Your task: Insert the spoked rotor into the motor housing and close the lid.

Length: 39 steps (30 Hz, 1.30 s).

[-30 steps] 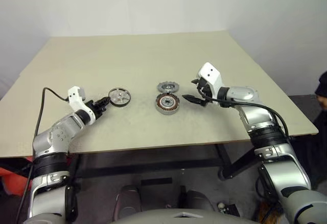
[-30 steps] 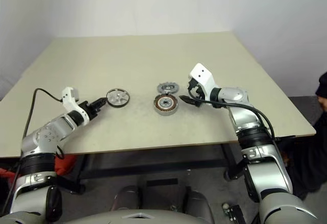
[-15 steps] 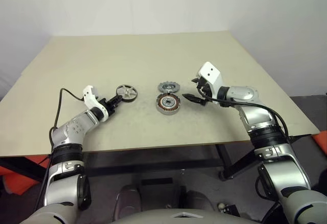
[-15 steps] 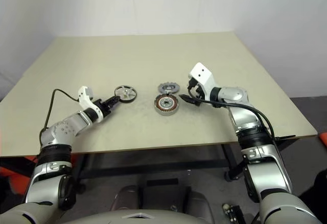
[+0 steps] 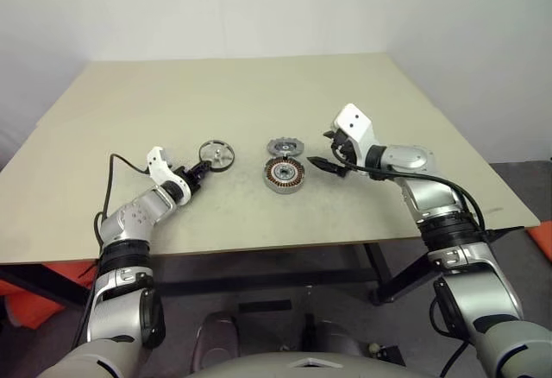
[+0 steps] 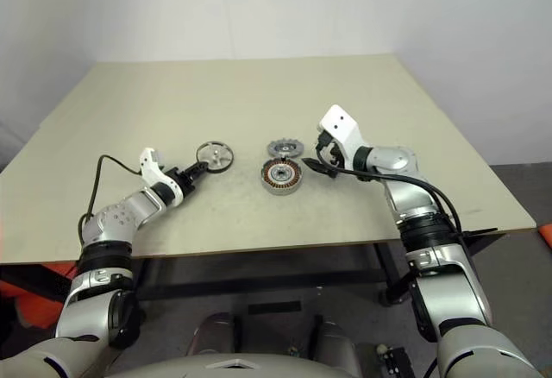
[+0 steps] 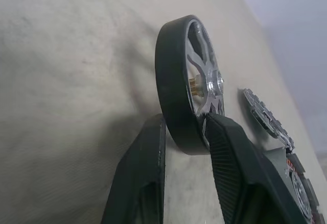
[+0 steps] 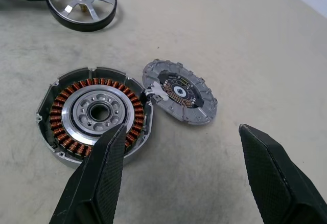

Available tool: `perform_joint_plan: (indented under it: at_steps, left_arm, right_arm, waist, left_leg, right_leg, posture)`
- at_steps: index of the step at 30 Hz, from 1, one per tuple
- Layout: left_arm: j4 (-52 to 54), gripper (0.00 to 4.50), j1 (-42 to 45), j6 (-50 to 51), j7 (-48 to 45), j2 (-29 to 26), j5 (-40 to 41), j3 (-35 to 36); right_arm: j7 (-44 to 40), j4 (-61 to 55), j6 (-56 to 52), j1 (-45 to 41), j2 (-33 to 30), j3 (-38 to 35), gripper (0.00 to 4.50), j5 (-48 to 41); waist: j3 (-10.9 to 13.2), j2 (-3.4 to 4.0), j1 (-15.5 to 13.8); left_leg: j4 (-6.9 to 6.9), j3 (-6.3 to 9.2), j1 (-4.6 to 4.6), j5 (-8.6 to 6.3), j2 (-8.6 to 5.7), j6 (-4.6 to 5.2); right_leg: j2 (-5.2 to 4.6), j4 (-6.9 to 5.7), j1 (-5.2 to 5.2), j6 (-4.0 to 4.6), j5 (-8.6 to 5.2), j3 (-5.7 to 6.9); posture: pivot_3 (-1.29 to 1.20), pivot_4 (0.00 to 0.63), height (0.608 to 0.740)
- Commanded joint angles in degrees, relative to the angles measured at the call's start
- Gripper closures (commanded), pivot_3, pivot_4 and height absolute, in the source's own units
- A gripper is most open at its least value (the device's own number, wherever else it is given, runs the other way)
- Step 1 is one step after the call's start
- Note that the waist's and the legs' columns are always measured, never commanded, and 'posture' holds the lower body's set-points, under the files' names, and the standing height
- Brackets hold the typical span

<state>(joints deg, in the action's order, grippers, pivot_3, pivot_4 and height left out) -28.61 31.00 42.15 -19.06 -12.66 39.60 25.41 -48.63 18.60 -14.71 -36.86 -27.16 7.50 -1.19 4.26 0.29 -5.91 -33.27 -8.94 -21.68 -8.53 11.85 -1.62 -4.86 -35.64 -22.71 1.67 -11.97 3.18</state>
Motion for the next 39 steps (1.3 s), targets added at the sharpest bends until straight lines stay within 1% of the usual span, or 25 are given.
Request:
perform_joint_plan:
  at_steps: [1,7,10,16,17,18,19,20,26,27,28,29,35,36,37,38,39]
  left_arm:
    - [-0.65,3.83,1.27,-1.03,0.0,0.35,-0.07,0.15]
    - [-0.09,3.83,1.25,-1.08,-0.9,0.65,0.12,0.08]
    - [0.89,3.83,1.39,-0.37,-1.07,1.07,1.19,0.57]
    - [6.81,3.83,2.01,5.21,-0.61,4.32,9.75,3.99]
    - [8.37,3.83,2.03,6.6,-0.27,5.2,11.56,4.38]
    - [9.43,3.83,2.0,7.53,0.07,5.77,12.7,4.64]
    - [10.25,3.83,2.17,8.63,0.42,6.48,14.08,4.9]
    - [10.83,3.83,2.35,9.55,0.86,7.08,15.29,5.09]
    - [11.63,3.83,3.82,14.52,2.64,9.71,21.29,4.85]
    - [11.44,3.83,4.02,15.24,2.87,10.11,21.66,4.44]
    - [11.01,3.83,4.22,15.82,2.99,10.55,21.62,3.78]
    - [10.42,3.83,4.44,16.19,3.14,10.94,21.53,3.31]
    - [6.38,3.83,6.24,18.22,2.91,13.1,20.77,1.07]
    - [6.22,3.83,6.31,19.1,2.99,13.36,21.19,0.94]
    - [5.95,3.83,6.33,20.02,3.08,13.5,21.46,0.77]
    - [5.54,3.83,6.38,20.8,3.17,13.63,21.67,0.75]
    - [5.0,3.83,6.44,21.41,3.19,13.68,21.73,0.78]
  right_arm:
    - [0.37,-1.12,1.16,-2.03,-0.08,-0.44,0.53,-0.25]
    - [0.79,-1.24,1.26,-1.98,-0.23,-0.51,0.53,-0.08]
    - [1.1,-1.06,1.39,-2.08,-0.18,-0.51,0.53,0.03]
    - [3.3,0.25,1.4,-2.74,-0.82,-0.71,0.53,1.52]
    - [3.55,0.66,1.44,-2.85,-1.09,-0.61,0.53,1.97]
    - [3.66,0.93,1.51,-2.9,-1.24,-0.53,0.53,2.26]
    - [3.46,0.99,1.55,-2.77,-1.46,-0.53,0.53,2.28]
    - [3.21,0.91,1.55,-2.61,-1.64,-0.53,0.53,2.27]
    - [1.72,-0.38,1.57,-1.36,-3.66,-0.54,0.53,2.38]
    - [1.89,-0.31,1.6,-1.33,-3.97,-0.59,0.53,2.6]
    - [1.98,-0.25,1.61,-1.28,-4.33,-0.74,0.53,2.69]
    - [2.11,-0.27,1.57,-1.22,-4.68,-0.84,0.53,2.8]
    - [2.15,-1.81,0.68,0.3,-7.18,-1.22,0.53,3.24]
    - [2.11,-2.34,0.46,0.7,-7.56,-1.3,0.53,3.16]
    - [2.1,-2.98,0.21,1.16,-7.9,-1.38,0.53,3.1]
    - [2.1,-3.62,-0.02,1.63,-8.21,-1.41,0.53,3.03]
    - [2.09,-4.22,-0.18,2.05,-8.43,-1.38,0.53,2.99]
  waist:
    - [0.0,0.0,0.03]
    - [0.0,0.0,-0.07]
    - [0.0,0.0,-0.07]
    - [0.05,-0.04,-0.29]
    - [0.18,-0.25,0.04]
    - [0.22,-0.29,0.12]
    - [0.23,-0.23,0.05]
    - [0.23,-0.25,0.1]
    - [0.28,-0.34,0.1]
    - [0.32,-0.43,0.26]
    - [0.31,-0.39,0.25]
    - [0.27,-0.33,0.1]
    - [0.28,-0.35,-0.15]
    - [0.29,-0.4,0.08]
    - [0.28,-0.39,0.14]
    - [0.25,-0.3,0.21]
    - [0.23,-0.28,0.16]
  left_leg:
    - [0.0,0.0,0.05,0.0,0.0,0.0]
    - [0.01,0.0,0.09,0.0,0.0,0.0]
    - [0.02,0.0,0.06,-0.01,-0.01,0.01]
    - [0.04,0.0,-0.01,-0.03,-0.04,0.04]
    - [0.05,-0.05,0.06,-0.03,0.02,0.05]
    - [-0.11,0.1,0.18,-0.1,-0.19,0.17]
    - [-0.17,-0.44,0.65,-0.19,-0.13,0.29]
    - [-0.06,-0.47,0.8,-0.22,-0.11,0.33]
    - [0.06,-0.46,0.49,-0.29,-0.09,0.43]
    - [0.07,-0.43,0.51,-0.3,-0.13,0.43]
    - [-0.06,-0.34,0.62,-0.36,-0.31,0.52]
    - [-0.07,-0.5,0.87,-0.44,-0.54,0.57]
    - [0.06,-0.35,0.49,-0.52,-0.46,0.61]
    - [0.06,-0.37,0.49,-0.55,-0.46,0.62]
    - [0.03,-0.13,0.55,-0.6,-0.56,0.65]
    - [0.04,-0.29,0.83,-0.66,-0.69,0.72]
    - [0.09,-0.27,0.9,-0.78,-0.79,0.64]
  right_leg:
    - [0.0,0.0,0.04,-0.01,-0.01,0.0]
    - [0.0,0.02,0.09,-0.03,-0.02,0.0]
    - [-0.01,0.05,0.09,0.11,0.07,0.0]
    - [-0.06,0.1,0.07,0.3,0.18,0.02]
    - [0.01,0.74,-0.48,0.18,0.49,0.54]
    - [0.12,0.82,-0.54,0.46,1.15,0.4]
    - [0.11,0.75,-0.22,0.43,1.15,0.25]
    - [0.08,0.96,0.01,0.4,1.13,0.38]
    - [0.0,1.02,-0.14,0.4,1.15,0.48]
    - [0.13,1.25,-0.63,0.67,1.37,0.57]
    - [0.28,1.0,-0.59,0.8,1.59,0.26]
    - [0.28,0.95,-0.47,0.73,1.54,0.1]
    - [0.3,1.21,-0.51,0.69,1.52,0.26]
    - [0.3,1.44,-0.62,0.67,1.59,0.39]
    - [0.57,1.85,-0.91,0.79,2.18,0.38]
    - [0.55,1.84,-0.62,0.75,2.23,0.27]
    - [0.54,1.98,-0.56,0.74,2.22,0.31]
  posture:
    - [0.0,0.0,0.74]
    - [0.0,0.0,0.74]
    - [0.0,0.0,0.74]
    - [0.0,0.0,0.74]
    - [0.0,0.0,0.74]
    - [0.0,0.0,0.74]
    - [0.0,0.0,0.74]
    - [0.0,0.0,0.74]
    - [0.0,0.0,0.74]
    - [0.0,0.0,0.74]
    - [0.0,0.0,0.74]
    - [0.0,0.0,0.74]
    - [0.0,0.0,0.74]
    - [0.0,0.0,0.74]
    - [0.0,0.0,0.74]
    - [0.0,0.0,0.74]
    - [0.0,0.0,0.74]
